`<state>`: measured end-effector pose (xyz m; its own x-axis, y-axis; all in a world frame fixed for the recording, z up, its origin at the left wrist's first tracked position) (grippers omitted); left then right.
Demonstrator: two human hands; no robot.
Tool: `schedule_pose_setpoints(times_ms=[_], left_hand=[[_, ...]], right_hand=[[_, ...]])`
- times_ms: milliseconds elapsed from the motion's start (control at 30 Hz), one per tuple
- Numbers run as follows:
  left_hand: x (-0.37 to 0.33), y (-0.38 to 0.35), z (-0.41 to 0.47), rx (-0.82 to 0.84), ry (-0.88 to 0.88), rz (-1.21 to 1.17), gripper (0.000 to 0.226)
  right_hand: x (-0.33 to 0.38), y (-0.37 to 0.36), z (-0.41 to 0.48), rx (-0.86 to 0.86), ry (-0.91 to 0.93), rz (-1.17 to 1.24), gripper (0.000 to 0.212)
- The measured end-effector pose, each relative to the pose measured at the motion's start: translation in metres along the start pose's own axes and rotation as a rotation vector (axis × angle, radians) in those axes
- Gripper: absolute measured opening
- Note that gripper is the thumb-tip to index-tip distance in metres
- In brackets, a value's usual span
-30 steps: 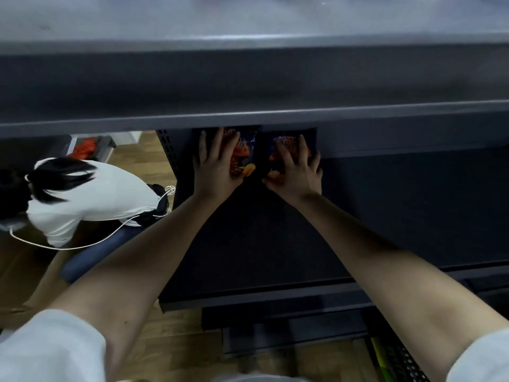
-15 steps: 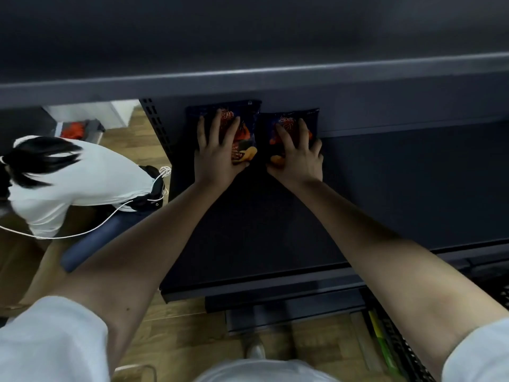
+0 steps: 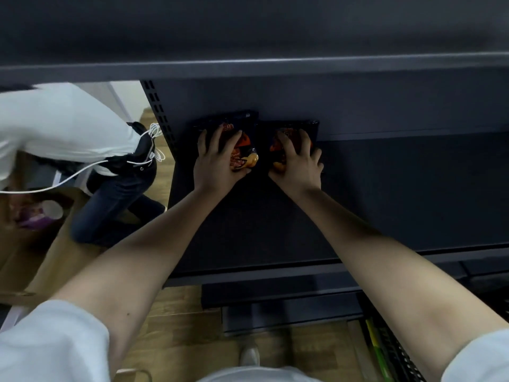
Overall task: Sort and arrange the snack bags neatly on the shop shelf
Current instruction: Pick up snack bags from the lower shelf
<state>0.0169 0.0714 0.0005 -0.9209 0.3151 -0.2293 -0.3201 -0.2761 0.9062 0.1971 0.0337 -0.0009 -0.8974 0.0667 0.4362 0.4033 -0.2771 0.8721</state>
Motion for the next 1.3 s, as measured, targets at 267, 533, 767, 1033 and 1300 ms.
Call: schedule_pose_setpoints(times_ms=[267, 533, 767, 1033, 1300], left_hand=[[-0.015, 0.014, -0.041, 0.083, 0.063, -0.009, 0.086], [-0.041, 0.031, -0.099, 0.153, 0.081, -0.059, 0.087], [-0.062, 0.041, -0.147, 0.253, 0.143, 0.045, 0.085], [-0.082, 0.041, -0.147, 0.426, 0.081, 0.11, 0.111], [-0.078, 0.023, -0.153, 0.482, 0.049, 0.136, 0.098]], right_hand=[[-0.008, 0.012, -0.032, 0.055, 0.048, -0.011, 0.078], [-0.03, 0.035, -0.084, 0.119, 0.134, -0.077, 0.077], [-0.049, 0.046, -0.125, 0.24, 0.154, -0.123, 0.075], [-0.045, 0.056, -0.136, 0.241, 0.143, -0.169, 0.069], [-0.052, 0.045, -0.14, 0.296, 0.091, -0.173, 0.082]])
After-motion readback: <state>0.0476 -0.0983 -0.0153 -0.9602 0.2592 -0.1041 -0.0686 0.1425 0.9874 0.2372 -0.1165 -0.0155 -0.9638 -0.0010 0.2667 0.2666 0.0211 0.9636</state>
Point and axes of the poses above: each hand's wrist, its own z-axis towards the middle knuckle, its own y-axis out of the back of the hand, x = y × z, the point moved 6 cm from there along z, towards the middle knuckle, and after that the axes turned 3 degrees about z, right-handed, at the moved point
